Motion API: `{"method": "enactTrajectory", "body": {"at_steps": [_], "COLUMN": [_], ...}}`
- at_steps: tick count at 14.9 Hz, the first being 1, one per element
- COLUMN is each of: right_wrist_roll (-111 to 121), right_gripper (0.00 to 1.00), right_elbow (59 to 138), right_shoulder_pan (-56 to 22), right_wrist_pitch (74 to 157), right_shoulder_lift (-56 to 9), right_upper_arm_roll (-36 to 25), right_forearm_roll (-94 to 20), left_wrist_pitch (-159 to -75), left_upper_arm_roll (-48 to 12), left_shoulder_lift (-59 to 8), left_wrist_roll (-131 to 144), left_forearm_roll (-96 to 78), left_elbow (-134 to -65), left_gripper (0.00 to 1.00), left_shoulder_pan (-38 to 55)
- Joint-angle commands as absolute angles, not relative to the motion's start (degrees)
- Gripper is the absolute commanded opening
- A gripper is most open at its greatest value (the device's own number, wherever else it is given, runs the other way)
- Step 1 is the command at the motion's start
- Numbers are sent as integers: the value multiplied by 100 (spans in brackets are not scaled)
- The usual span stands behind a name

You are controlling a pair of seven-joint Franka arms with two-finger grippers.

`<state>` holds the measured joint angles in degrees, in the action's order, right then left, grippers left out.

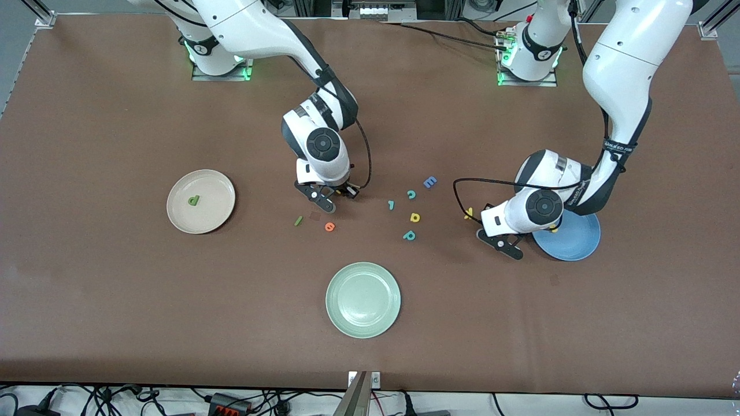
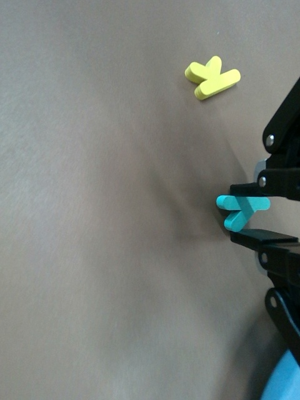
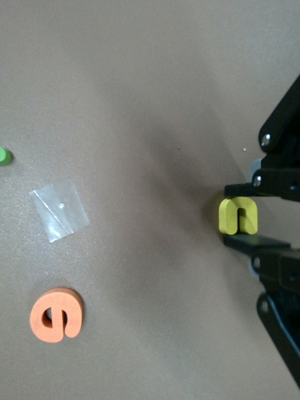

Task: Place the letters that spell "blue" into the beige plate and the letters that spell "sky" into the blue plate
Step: 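Grasp the cyan Y with the left gripper while the right gripper grasps yellow U, then drop the Y into the blue plate while the right gripper carries U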

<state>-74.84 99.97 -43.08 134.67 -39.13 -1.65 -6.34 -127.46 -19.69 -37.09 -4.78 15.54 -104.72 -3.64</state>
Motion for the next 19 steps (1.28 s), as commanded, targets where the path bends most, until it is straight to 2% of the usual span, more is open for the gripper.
{"method": "enactTrajectory", "body": {"at_steps": [1, 4, 6, 7, 8, 9, 10, 11, 12, 13, 16, 19], "right_wrist_roll": [-7550, -7445, -6842, -6464, -6095, -5691, -5252, -4786, -4224, -3827, -3123, -2393], "right_gripper": [15, 14, 14, 14, 14, 14, 14, 14, 14, 14, 15, 15], "right_elbow": [10134, 10108, 10081, 10081, 10081, 10081, 10081, 10107, 10134, 10142, 10326, 10572], "right_shoulder_pan": [-4333, -4219, -3904, -3641, -3369, -3114, -2842, -2569, -2218, -1989, -1557, -1134], "right_wrist_pitch": [13447, 13378, 12853, 12493, 12176, 11886, 11604, 11384, 11190, 11023, 10951, 11143], "right_shoulder_lift": [-3841, -3648, -3377, -3236, -3078, -2972, -2884, -2822, -2769, -2760, -2698, -2733], "right_upper_arm_roll": [-132, -132, -167, -167, -167, -167, -176, -184, -193, -202, -220, -246], "right_forearm_roll": [-694, -694, -694, -694, -686, -686, -668, -651, -642, -633, -510, -466], "left_wrist_pitch": [-12018, -11199, -11180, -11180, -11188, -11188, -11206, -11206, -11206, -11206, -11197, -11250], "left_upper_arm_roll": [-1978, -1951, -1934, -1934, -1934, -1934, -1934, -1934, -1934, -1942, -1995, -2591], "left_shoulder_lift": [-3384, -3340, -3349, -3366, -3375, -3384, -3392, -3393, -3393, -3393, -3375, -3410], "left_wrist_roll": [-457, -483, -501, -579, -606, -606, -606, -606, -598, -598, -527, 180], "left_forearm_roll": [1617, 1643, 1661, 1661, 1661, 1661, 1652, 1652, 1652, 1652, 1583, 1564], "left_elbow": [-10162, -9800, -9809, -9809, -9809, -9809, -9809, -9800, -9800, -9800, -9800, -9800], "left_gripper": [12, 13, 13, 19, 30, 36, 64, 71, 94, 100, 100, 100], "left_shoulder_pan": [-431, -579, -729, -843, -905, -905, -905, -914, -914, -914, -853, -809]}}
